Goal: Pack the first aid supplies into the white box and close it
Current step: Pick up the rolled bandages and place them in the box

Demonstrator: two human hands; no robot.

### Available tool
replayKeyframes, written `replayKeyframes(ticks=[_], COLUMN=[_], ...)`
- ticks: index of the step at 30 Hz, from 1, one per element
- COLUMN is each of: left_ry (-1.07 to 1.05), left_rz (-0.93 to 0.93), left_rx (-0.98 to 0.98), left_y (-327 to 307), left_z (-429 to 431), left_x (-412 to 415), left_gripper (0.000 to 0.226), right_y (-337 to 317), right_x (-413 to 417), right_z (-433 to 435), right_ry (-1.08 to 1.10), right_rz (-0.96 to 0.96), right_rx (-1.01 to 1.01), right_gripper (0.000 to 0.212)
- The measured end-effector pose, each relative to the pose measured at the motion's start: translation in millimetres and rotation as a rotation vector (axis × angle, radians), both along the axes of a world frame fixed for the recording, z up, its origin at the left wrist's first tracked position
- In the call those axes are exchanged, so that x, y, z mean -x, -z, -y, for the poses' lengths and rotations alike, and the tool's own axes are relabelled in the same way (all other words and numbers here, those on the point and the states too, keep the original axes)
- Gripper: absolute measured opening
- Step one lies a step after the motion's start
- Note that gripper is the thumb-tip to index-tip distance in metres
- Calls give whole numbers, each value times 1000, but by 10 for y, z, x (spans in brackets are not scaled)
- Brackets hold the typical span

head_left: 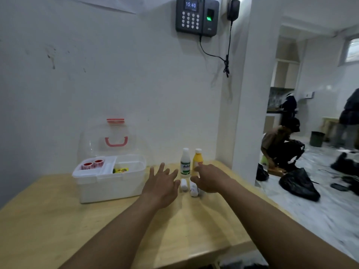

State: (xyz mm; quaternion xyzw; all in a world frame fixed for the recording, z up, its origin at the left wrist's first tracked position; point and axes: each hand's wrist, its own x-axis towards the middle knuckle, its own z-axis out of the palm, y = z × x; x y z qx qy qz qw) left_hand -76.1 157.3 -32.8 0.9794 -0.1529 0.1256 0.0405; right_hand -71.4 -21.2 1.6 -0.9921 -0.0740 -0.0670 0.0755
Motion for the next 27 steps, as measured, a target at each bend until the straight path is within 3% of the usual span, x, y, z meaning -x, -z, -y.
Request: replayKeyframes(ticks=[5, 10, 18, 27], left_ry=[24, 13, -89, -246], left_rz=[-64, -92, 51, -64], left_rx=[-9, 75, 133, 297], left_y=[133, 180, 40, 20], left_z=[140, 171, 139, 291], left_x=[-125, -197, -248, -389], left_gripper=[53, 47, 43, 33], right_y=[189, 211, 181, 150], right_x=[-118, -179, -310, -400], right_z=[36, 39, -40, -158], right_ry=[-3, -25, -31, 6], right_rz=[-22, -1, -5, -50], right_rx=[20, 80, 35, 37], right_gripper=[26, 33, 31, 32])
